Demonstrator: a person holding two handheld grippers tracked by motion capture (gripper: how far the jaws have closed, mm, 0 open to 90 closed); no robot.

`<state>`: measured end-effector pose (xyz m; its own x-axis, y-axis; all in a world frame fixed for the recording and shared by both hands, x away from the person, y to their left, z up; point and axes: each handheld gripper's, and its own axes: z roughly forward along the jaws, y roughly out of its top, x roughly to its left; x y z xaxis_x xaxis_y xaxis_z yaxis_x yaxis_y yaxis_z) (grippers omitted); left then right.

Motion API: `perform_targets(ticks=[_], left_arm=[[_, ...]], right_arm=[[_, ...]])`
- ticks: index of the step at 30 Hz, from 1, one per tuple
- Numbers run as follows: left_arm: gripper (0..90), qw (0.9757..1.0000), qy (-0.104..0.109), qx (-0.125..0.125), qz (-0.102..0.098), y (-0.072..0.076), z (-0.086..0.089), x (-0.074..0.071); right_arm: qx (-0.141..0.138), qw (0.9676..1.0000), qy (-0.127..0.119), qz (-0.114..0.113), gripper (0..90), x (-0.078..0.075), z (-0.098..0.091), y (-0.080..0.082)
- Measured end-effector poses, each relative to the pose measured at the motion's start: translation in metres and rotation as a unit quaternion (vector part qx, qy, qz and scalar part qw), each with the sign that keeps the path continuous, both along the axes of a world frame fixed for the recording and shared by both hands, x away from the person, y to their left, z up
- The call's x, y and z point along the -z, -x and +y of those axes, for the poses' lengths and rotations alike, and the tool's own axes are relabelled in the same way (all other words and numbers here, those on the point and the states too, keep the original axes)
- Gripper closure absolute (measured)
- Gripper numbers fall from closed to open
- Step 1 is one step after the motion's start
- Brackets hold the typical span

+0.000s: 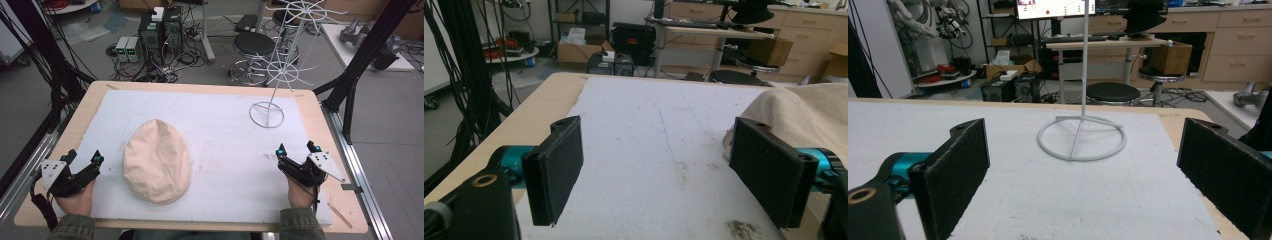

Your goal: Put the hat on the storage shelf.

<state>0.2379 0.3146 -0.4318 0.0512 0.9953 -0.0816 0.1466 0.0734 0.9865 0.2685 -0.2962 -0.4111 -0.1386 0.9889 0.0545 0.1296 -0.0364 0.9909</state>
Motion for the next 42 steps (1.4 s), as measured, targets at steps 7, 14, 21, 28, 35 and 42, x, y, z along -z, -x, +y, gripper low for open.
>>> perform_targets(ticks=[7, 14, 21, 28, 35, 42], left_arm=[[21.9, 1.0, -0.001, 0.001, -0.002, 0.0, 0.0, 0.0], [21.8, 1.0, 0.003, 0.001, -0.001, 0.0, 0.001, 0.0], [21.7, 1.0, 0.008, 0.003, 0.001, -0.001, 0.002, 0.0], [21.7, 0.9999, 0.012, 0.005, -0.002, -0.001, 0.003, -0.001], [21.7, 0.9998, 0.012, 0.008, -0.011, 0.0, 0.004, -0.005], [21.7, 0.9996, 0.007, 0.014, -0.022, 0.002, 0.003, -0.013]], right_arm=[[-0.002, 1.0, 0.003, -0.001, 5.7, 0.0, 0.0, 0.0], [-0.001, 1.0, 0.0, 0.002, 5.7, 0.0, 0.0, 0.0], [-0.002, 1.0, 0.001, 0.002, 5.7, 0.0, 0.0, 0.0], [-0.001, 1.0, -0.001, 0.003, 5.7, 0.0, -0.001, -0.001], [-0.003, 1.0, 0.001, 0.003, 5.7, 0.001, -0.001, -0.001], [-0.005, 1.0, 0.0, 0.004, 5.7, 0.001, 0.0, -0.001]])
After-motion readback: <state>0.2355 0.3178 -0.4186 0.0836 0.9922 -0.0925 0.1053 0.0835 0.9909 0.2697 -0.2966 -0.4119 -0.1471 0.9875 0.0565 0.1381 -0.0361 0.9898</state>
